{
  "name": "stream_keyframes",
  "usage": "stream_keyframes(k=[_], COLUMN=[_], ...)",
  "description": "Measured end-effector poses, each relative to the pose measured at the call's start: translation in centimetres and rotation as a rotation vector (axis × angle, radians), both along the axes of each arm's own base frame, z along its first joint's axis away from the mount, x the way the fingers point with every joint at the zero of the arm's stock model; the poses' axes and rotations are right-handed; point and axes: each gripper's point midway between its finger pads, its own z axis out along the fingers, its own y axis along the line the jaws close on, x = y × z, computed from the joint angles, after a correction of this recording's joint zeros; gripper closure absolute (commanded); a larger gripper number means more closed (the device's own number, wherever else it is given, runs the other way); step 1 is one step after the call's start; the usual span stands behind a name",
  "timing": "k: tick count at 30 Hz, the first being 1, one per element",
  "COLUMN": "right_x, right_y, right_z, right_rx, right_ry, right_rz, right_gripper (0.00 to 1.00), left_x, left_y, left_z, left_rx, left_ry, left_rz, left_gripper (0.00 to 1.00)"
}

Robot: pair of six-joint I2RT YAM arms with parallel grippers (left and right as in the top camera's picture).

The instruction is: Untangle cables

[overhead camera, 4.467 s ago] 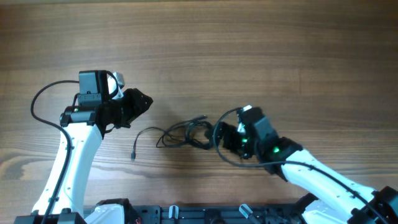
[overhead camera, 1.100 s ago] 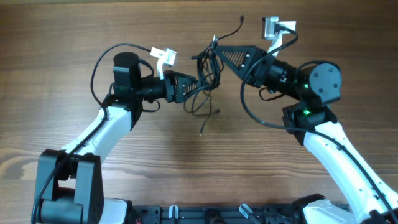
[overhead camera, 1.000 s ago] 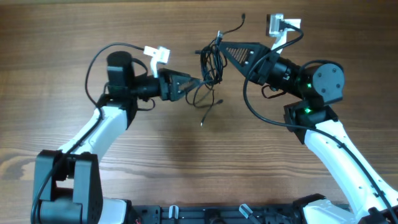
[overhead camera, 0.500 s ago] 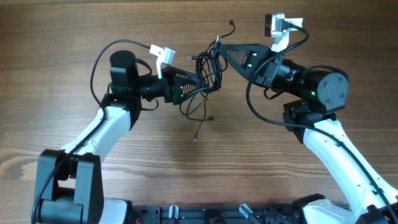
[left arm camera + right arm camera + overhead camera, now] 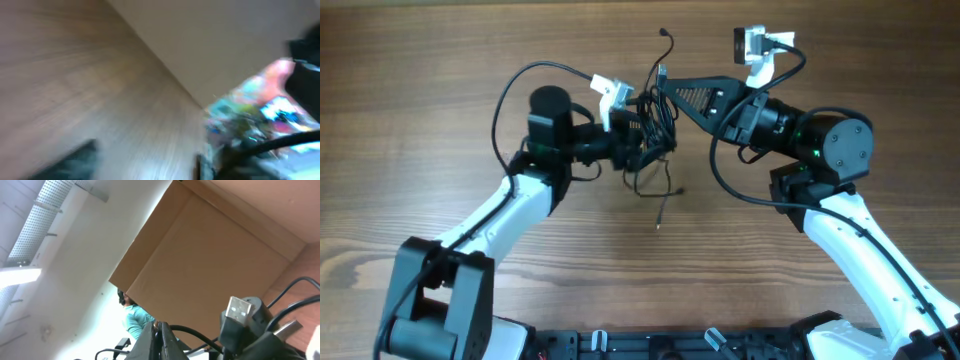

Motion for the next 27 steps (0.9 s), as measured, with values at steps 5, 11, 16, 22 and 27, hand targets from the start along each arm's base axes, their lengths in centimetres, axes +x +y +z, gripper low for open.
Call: stream_keyframes(k=[5, 11, 16, 22, 27], right_x=[0.2, 5.2, 7.9, 9.5, 8.0], right_y=[0.2, -2.2, -6.0, -9.4, -8.4], right_z=[-0.9, -11.2, -13.2, -15.6, -18.6], right_rx=[-0.043, -0.333, -0.415, -0.496, -0.619], right_ry=[-0.013, 0.239, 0.197, 0.250, 0.267], right_rz=[0.001, -0.162, -0.318, -0.448, -0.395], right_gripper=[0.96, 0.96, 0.96, 0.95, 0.06], left_x=[4.8, 7.1, 6.3, 6.0, 7.5], left_y=[2.5, 16.3, 25.3, 27.5, 24.3], left_z=[-3.3, -10.9, -12.9, -13.1, -10.9], left_rx=[0.113, 0.275, 0.258, 0.188, 0.128], left_ry=[0.141, 0.558, 0.728, 0.823, 0.708], left_rz=[0.350, 0.801, 1.017, 1.103, 0.972], left_gripper=[0.96, 0.96, 0.96, 0.96, 0.96])
